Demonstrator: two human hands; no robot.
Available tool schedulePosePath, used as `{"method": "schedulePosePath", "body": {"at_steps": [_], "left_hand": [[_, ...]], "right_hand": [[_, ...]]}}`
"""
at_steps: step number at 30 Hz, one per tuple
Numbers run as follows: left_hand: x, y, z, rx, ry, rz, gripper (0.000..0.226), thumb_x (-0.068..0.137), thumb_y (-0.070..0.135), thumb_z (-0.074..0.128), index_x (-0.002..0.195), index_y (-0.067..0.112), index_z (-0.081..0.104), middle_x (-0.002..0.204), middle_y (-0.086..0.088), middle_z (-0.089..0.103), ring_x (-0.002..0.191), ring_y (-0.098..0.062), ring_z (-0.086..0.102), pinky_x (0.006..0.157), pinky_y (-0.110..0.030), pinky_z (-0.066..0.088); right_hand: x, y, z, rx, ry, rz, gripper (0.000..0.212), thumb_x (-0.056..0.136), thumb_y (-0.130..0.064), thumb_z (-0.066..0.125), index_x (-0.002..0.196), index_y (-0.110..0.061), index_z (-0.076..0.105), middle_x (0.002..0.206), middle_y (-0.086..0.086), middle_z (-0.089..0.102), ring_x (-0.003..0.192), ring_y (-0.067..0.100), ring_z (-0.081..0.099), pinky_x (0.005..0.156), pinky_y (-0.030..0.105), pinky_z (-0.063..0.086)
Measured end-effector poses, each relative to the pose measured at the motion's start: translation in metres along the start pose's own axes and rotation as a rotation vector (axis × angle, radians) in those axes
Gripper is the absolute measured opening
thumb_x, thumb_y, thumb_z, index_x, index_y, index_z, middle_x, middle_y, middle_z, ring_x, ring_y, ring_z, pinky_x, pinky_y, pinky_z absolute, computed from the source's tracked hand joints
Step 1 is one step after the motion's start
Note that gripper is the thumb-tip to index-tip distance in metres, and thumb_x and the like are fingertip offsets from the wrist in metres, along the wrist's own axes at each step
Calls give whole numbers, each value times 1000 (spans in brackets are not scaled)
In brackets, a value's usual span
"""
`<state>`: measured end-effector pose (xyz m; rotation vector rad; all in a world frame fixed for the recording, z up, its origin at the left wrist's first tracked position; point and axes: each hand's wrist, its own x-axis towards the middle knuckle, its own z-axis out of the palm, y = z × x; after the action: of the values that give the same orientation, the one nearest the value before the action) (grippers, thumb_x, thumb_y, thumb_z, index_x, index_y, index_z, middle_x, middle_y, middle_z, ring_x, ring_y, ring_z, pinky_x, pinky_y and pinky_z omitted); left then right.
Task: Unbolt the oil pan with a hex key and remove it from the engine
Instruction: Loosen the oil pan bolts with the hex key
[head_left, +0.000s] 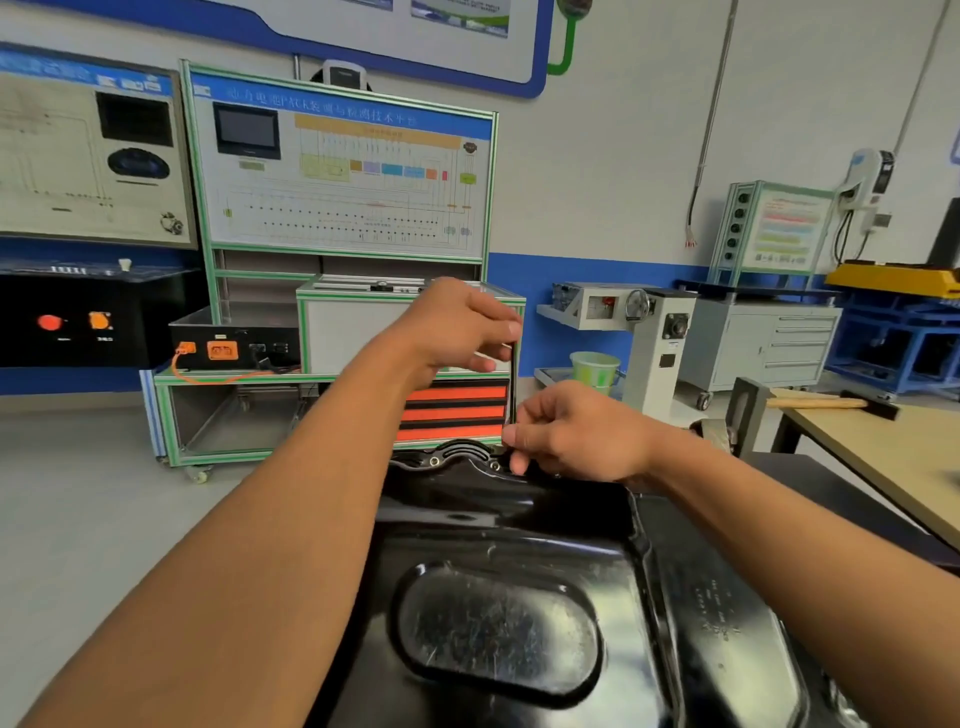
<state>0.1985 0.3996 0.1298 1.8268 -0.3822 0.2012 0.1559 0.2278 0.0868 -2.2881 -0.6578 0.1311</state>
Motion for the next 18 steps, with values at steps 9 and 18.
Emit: {"method": "schedulePosePath", "body": {"at_steps": [9,18], "left_hand": [[17,-10,36,190,-100,108,20,88,1,69,107,7,72,80,-4,72,71,-11,66,51,-20,54],[14,-13,39,186,-124,147,20,88,0,69,107,5,73,79,-4,71,76,-19,65,51,-21,54]], "right_hand": [[5,8,7,153,81,172,34,96,-18,67,63,-11,65,42,-10,56,34,1,40,38,10,31],[6,6,10,125,63,178,45,95,-25,70,54,-11,57,35,-8,43,31,3,34,36,10,27]]}}
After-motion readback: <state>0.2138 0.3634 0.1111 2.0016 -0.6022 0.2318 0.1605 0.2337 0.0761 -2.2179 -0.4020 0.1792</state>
